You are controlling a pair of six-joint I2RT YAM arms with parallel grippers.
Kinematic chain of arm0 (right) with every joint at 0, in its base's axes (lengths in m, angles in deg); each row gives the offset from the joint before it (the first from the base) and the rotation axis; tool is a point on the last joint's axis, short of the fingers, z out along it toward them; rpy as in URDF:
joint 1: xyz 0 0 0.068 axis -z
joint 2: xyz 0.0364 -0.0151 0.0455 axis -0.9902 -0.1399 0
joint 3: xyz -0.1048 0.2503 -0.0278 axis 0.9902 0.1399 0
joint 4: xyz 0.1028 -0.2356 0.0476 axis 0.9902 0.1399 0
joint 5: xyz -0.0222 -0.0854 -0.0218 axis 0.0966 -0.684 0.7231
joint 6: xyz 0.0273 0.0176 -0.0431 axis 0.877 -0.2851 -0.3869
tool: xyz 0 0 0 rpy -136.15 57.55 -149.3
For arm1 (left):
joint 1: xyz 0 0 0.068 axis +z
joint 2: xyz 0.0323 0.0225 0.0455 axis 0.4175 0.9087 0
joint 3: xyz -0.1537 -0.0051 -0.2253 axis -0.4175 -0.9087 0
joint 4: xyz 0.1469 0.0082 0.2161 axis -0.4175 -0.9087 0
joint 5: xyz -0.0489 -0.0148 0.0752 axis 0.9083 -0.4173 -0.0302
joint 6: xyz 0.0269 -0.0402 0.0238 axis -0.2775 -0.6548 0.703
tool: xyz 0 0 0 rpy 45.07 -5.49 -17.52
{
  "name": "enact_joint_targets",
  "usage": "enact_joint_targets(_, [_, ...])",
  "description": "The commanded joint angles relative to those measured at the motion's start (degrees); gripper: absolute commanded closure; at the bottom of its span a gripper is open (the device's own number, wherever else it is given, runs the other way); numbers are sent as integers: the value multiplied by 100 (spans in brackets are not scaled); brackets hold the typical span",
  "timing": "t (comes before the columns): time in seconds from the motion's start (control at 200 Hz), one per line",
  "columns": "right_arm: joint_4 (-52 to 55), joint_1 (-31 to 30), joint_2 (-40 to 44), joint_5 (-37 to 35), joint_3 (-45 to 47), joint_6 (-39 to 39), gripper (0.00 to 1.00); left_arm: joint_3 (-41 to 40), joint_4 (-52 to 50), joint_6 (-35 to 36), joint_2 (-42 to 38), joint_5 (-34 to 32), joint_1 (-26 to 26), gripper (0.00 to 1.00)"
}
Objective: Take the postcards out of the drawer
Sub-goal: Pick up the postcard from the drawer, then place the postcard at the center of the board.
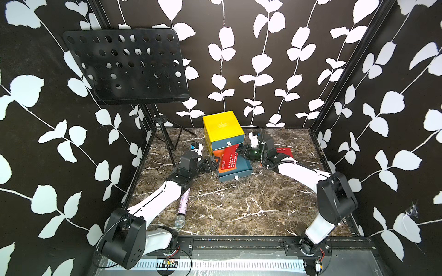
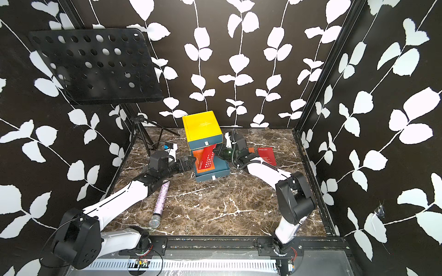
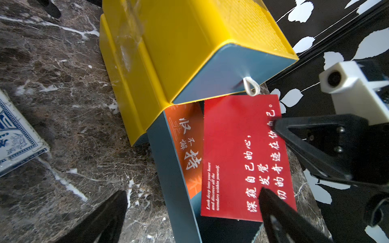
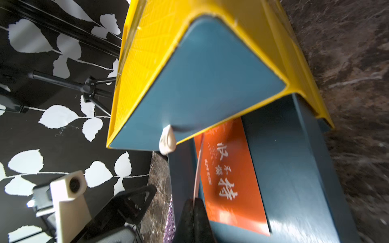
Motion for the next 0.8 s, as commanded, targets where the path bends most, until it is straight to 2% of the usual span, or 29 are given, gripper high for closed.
enact_joint_targets(0.0, [73,115,355,-25,172,-98,100,-39,-59,16,-49,79,10,1])
enact_joint_targets(0.21, [608,308,993,59,388,-472,100,84,-180,89,-25,60,-25,2])
enact_joint_targets(0.435, [1267,661,1604,290,522,-947,100,294,-502,187,8,-295,-244,2])
enact_joint_targets(0.795, [2672,1844,2532,796,878,-1928,100,733,-653,200,351,-809,-566,2])
